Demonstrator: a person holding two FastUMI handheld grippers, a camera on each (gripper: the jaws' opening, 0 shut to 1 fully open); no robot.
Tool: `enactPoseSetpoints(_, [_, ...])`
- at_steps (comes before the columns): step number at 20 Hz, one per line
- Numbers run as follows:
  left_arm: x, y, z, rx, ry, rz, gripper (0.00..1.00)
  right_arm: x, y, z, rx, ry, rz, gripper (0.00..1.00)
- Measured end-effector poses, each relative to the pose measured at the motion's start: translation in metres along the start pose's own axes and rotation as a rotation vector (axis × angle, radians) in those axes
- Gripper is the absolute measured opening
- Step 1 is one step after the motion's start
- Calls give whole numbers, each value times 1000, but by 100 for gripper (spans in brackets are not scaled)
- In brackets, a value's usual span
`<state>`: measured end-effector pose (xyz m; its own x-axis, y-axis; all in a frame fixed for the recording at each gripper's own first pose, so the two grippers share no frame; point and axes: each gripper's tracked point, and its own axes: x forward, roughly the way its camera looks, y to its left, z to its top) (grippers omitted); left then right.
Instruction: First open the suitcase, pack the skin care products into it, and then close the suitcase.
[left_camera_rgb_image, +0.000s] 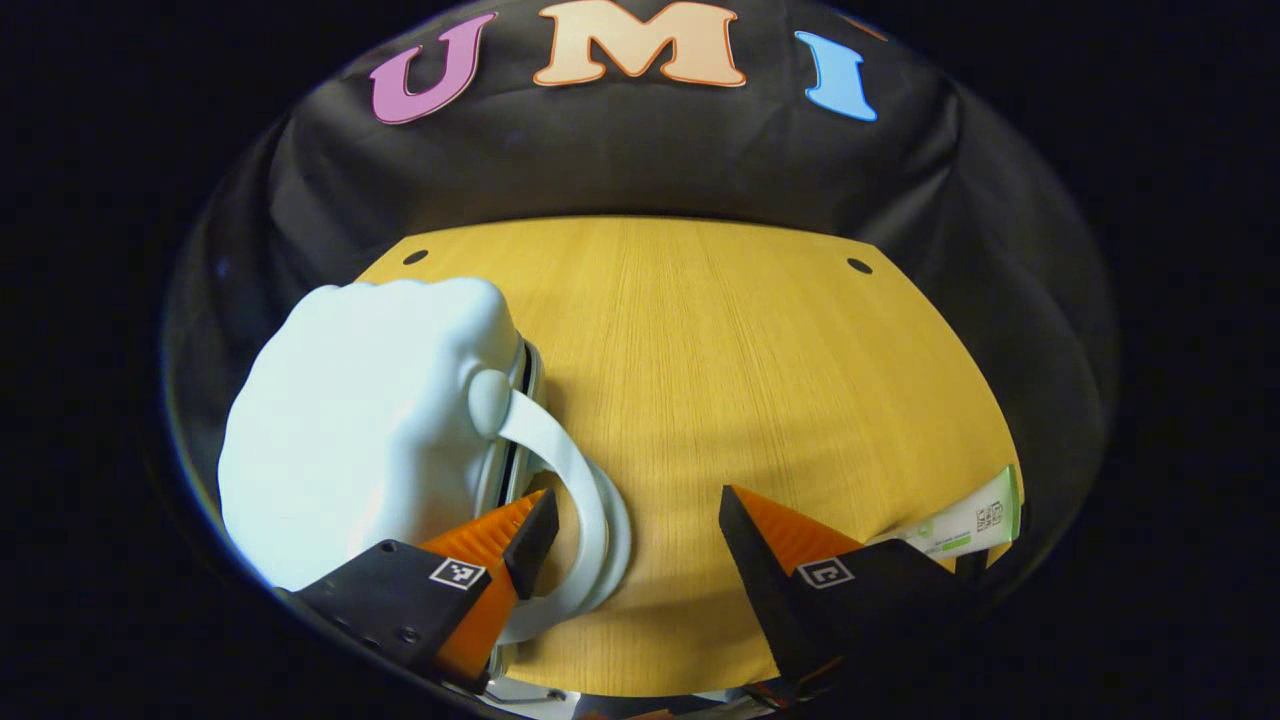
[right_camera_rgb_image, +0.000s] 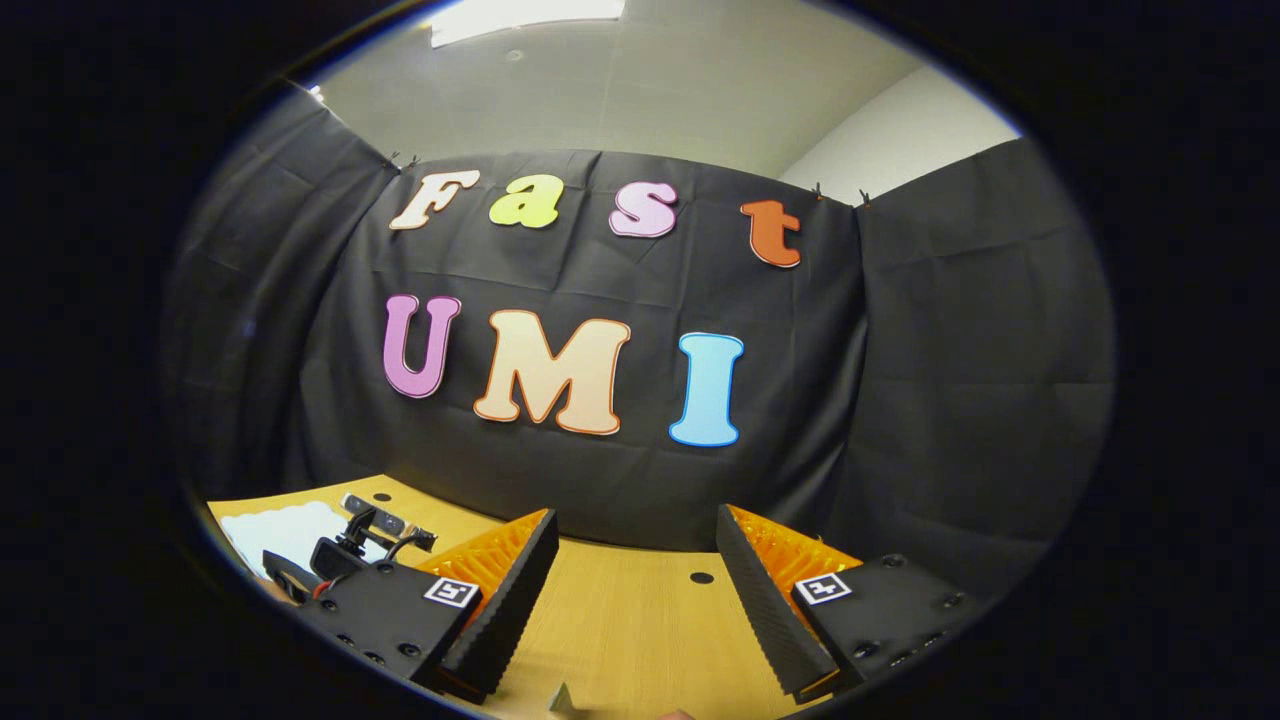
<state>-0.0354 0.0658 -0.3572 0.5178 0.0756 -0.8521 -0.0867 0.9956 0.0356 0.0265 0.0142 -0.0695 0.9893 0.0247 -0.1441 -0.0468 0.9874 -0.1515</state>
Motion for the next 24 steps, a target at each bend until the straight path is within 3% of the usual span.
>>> enactPoseSetpoints(4, [8,-5,-16,-21,78,-52,95,1,-2,-4,-7,-1,-3,99])
enactPoseSetpoints(7, [10,3,-21,-6,110,-28,76,2,-2,-2,-18,-19,0,99])
enactPoseSetpoints(8, [11,7,-20,5,116,-13,67,2,0,0,-22,-28,5,99])
enactPoseSetpoints(9, [10,12,-20,15,120,4,46,3,1,0,-28,-37,8,99])
enactPoseSetpoints(10, [10,17,-19,27,126,16,41,3,1,0,-34,-41,12,99])
enactPoseSetpoints(11, [11,19,-19,34,128,19,23,3,3,0,-38,-43,17,99])
enactPoseSetpoints(13, [11,17,-20,57,143,-5,10,2,1,0,-39,-53,11,99])
enactPoseSetpoints(18, [3,13,-13,124,138,-45,0,1,-1,-1,-9,-66,2,98])
enactPoseSetpoints(24, [-38,19,23,117,60,-40,0,3,3,-9,50,-65,17,98])
